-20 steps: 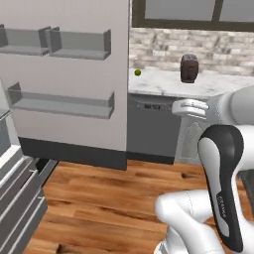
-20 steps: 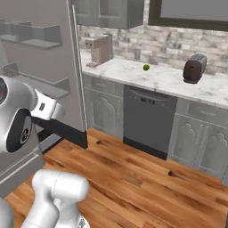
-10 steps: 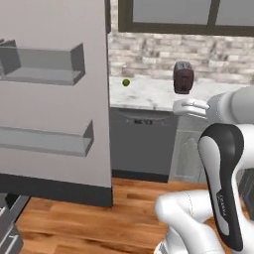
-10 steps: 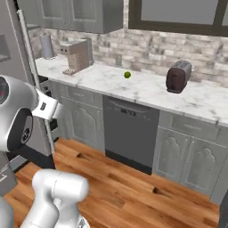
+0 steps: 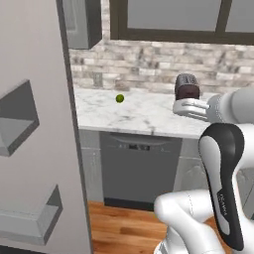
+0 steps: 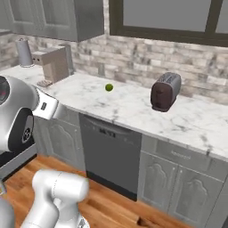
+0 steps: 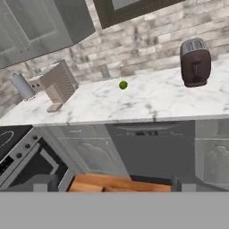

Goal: Place the beer on the top shelf of the fridge to keep it out of children's reach, and place the sweet potato and lime on lower shelves for easy access.

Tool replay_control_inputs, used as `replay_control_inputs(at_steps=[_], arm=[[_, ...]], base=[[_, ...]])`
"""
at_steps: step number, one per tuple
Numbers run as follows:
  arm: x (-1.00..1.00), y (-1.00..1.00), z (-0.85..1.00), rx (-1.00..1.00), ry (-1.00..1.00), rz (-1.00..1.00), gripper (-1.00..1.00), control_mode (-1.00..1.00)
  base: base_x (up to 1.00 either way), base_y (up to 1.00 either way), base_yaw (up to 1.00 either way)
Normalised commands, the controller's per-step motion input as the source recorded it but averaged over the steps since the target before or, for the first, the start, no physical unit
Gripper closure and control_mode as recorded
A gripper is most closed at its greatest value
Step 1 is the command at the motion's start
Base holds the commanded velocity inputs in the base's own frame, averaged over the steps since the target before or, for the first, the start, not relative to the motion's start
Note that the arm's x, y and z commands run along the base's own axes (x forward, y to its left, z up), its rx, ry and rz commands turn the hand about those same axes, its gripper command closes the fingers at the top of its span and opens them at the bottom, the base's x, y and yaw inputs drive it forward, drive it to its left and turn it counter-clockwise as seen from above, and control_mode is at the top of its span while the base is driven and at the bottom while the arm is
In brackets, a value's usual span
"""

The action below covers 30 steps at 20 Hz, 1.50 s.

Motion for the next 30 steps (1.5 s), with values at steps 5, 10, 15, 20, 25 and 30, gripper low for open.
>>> replay_control_inputs(at_steps=[5,10,15,20,25,30], arm=[[0.0,0.0,0.0,0.0,0.0,0.0,-1.0,1.0],[0.0,0.0,0.0,0.0,0.0,0.0,-1.0,1.0],[0.0,0.0,0.0,0.0,0.0,0.0,-1.0,1.0],[0.0,0.0,0.0,0.0,0.0,0.0,-1.0,1.0],[0.0,0.0,0.0,0.0,0.0,0.0,-1.0,1.0],[0.37,0.0,-0.22,0.0,0.0,0.01,-1.0,-1.0]], base=[[0.96,-0.04,0.07],[0.92,0.09,0.12],[0.73,0.21,0.11],[0.56,0.33,0.09],[0.5,0.26,0.07],[0.21,0.02,0.01]])
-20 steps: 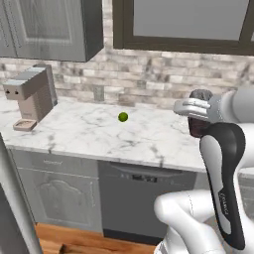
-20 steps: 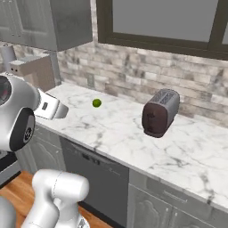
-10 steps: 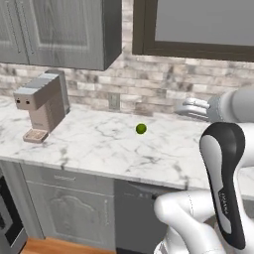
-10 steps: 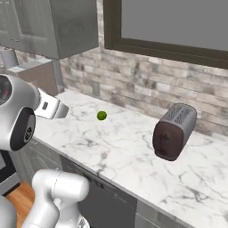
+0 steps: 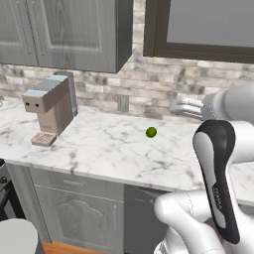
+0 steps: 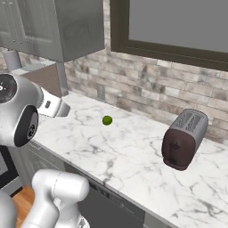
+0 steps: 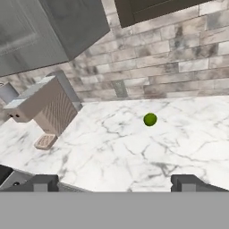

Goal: Place the beer on the top shelf of the fridge to keep it out of children's reach, and place the sweet potato and lime on lower shelves for easy access.

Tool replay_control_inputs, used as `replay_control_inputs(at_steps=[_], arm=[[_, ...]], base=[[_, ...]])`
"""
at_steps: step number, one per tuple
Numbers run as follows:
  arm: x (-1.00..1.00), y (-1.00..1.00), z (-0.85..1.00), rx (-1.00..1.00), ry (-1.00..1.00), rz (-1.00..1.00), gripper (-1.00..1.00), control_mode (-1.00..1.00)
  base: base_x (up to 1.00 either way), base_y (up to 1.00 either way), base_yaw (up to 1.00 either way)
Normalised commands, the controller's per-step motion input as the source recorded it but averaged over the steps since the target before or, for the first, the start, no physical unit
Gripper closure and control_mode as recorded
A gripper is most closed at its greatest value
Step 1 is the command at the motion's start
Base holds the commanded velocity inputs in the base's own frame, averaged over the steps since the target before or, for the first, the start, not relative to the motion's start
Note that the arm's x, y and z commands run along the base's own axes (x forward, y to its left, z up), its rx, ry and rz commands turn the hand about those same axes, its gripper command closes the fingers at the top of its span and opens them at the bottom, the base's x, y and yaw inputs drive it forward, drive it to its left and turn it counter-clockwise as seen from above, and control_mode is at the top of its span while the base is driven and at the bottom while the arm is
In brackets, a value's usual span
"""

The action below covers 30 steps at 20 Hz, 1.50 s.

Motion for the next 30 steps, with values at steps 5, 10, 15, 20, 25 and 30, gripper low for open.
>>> replay_control_inputs(at_steps=[5,10,15,20,25,30], arm=[[0.66,0.0,-0.41,0.0,0.03,0.0,-1.0,-1.0],[0.69,0.0,-0.44,-0.02,0.07,0.0,-1.0,-1.0],[0.69,-0.01,-0.36,-0.05,0.11,0.0,-1.0,-1.0],[0.58,-0.11,-0.35,-0.06,0.16,0.0,-1.0,-1.0],[0.53,-0.26,-0.39,-0.02,0.1,0.0,-1.0,-1.0],[0.5,-0.32,-0.41,-0.01,0.09,0.0,-1.0,-1.0]], base=[[0.0,0.0,0.0],[0.0,0.0,0.0],[0.0,0.0,0.0],[0.0,0.0,0.0],[0.0,0.0,0.0],[0.0,0.0,0.0]])
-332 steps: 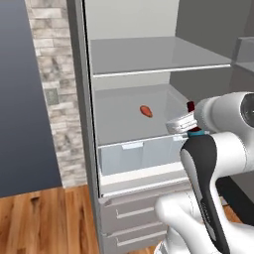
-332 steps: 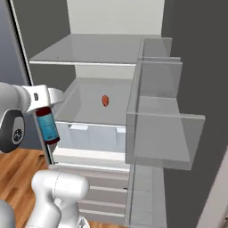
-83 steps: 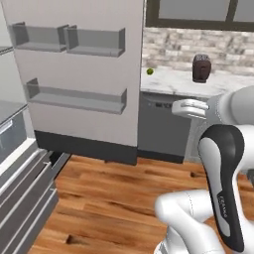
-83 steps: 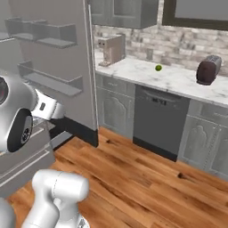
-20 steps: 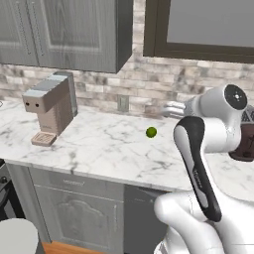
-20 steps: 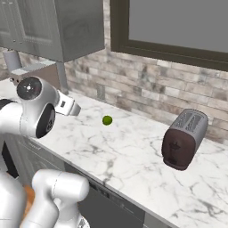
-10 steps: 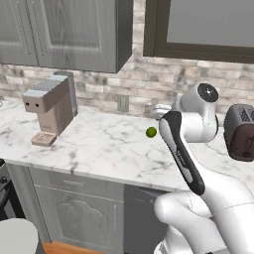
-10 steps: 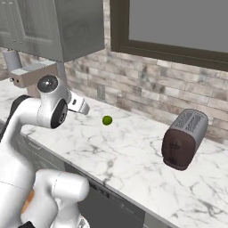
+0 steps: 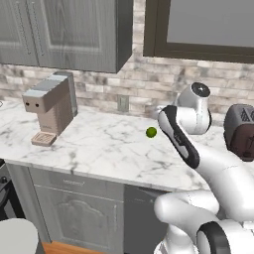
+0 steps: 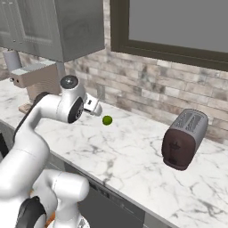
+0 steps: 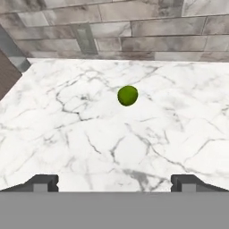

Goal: Place the beer on the top shelf of the fridge to keep it out of children's reach, and place the sweet potato and lime on lower shelves for easy access.

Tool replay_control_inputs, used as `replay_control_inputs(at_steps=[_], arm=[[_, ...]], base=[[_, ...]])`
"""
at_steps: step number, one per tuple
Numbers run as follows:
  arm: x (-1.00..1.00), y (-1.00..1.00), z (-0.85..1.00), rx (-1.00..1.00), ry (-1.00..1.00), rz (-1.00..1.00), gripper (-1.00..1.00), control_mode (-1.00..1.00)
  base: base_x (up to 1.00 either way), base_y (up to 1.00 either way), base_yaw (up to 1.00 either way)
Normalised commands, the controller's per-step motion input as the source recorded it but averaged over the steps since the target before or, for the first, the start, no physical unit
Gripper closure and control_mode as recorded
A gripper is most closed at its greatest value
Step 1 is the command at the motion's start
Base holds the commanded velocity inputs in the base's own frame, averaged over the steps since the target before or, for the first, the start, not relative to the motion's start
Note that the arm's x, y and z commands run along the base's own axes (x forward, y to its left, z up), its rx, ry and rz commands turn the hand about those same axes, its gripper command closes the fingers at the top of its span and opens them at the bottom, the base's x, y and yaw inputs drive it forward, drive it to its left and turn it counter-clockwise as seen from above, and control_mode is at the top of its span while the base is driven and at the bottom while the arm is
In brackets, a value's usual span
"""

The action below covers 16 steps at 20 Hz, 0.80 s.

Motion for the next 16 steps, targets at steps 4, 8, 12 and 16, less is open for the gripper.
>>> replay_control_inputs(at_steps=[4,8,12,16], arm=[[0.4,-0.1,-0.38,-0.05,0.07,-0.01,-1.0,-1.0],[0.39,0.0,-0.31,-0.07,0.08,-0.03,-1.0,-1.0],[0.38,0.0,-0.15,-0.05,0.09,-0.04,-1.0,-1.0],[0.36,0.0,-0.09,0.0,0.07,-0.02,-1.0,-1.0]], base=[[0.0,0.0,0.0],[0.0,0.0,0.0],[0.0,0.0,0.0],[0.0,0.0,0.0]])
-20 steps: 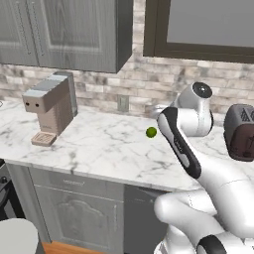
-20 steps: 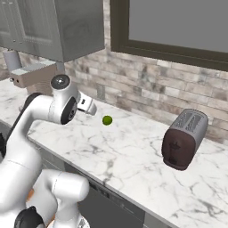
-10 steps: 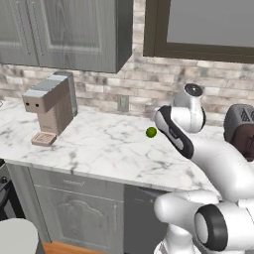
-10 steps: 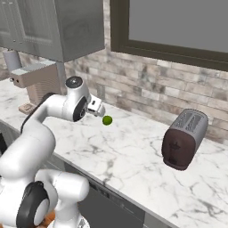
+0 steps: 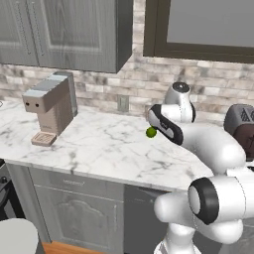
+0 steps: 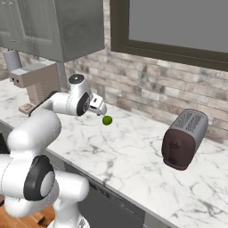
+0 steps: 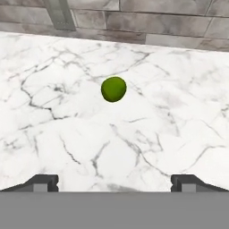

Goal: Place the beer on the top shelf of the fridge to keep it out of children's reach, and place the sweet potato and lime on lower shelves for easy access.

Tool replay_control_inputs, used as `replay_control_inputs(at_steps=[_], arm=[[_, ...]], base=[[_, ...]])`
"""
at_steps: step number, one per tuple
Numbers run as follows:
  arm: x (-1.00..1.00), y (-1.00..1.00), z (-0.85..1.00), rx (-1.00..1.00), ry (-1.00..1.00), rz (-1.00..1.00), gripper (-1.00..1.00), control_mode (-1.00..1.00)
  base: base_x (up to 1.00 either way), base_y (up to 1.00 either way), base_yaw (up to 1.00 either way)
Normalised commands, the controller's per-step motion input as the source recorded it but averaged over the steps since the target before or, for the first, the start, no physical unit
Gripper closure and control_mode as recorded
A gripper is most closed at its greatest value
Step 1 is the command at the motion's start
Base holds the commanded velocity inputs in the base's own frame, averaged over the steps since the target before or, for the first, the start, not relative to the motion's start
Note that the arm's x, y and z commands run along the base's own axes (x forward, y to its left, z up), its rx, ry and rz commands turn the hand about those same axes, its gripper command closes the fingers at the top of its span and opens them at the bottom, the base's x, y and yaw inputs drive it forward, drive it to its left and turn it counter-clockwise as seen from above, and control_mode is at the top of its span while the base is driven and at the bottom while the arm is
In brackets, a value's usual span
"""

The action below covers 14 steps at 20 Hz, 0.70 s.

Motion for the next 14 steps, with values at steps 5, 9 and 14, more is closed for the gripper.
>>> replay_control_inputs(at_steps=[5,9,14], arm=[[0.41,0.0,-0.19,0.0,0.09,-0.01,-1.0,-1.0],[0.44,0.0,-0.27,0.0,0.09,0.0,-1.0,-1.0],[0.38,-0.02,-0.28,0.0,0.06,0.0,-1.0,-1.0]], base=[[0.0,0.0,0.0],[0.0,0.0,0.0],[0.0,0.0,0.0]])
